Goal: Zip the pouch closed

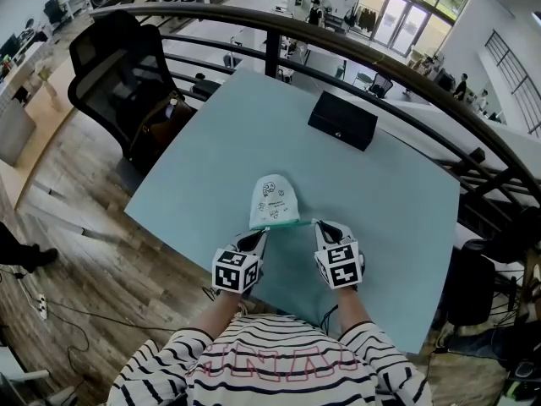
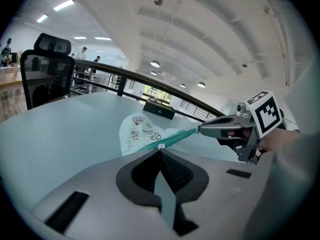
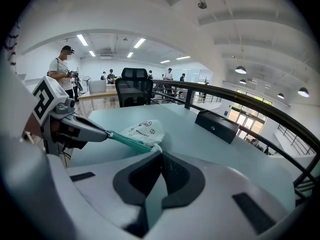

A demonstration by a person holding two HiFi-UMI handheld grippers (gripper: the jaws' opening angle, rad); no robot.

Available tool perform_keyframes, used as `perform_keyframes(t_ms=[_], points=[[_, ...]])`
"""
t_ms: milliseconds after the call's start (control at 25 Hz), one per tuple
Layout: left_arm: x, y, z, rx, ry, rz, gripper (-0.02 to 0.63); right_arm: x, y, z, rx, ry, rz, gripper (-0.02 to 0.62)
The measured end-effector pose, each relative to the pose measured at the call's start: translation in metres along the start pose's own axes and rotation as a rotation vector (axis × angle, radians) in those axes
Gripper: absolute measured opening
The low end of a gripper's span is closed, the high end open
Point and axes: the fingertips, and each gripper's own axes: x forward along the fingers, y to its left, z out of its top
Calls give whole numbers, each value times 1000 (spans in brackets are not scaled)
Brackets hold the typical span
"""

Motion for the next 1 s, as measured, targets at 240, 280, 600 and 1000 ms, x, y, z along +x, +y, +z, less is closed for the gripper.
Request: perform_keyframes(t_ms=[240,280,600,1000], points=[[-8,20,4,-3,-6,41,25,1,-6,-2,15,4,-5,28],[-8,21,4,-1,-6,43,25,2,-6,-2,16,5,-3,28],[-4,29,8,26,0,59,25,6,-11,-7,47,13,-7,28],[27,34,20,123,27,58,25,22,-29,-16,103,27,-10,28]])
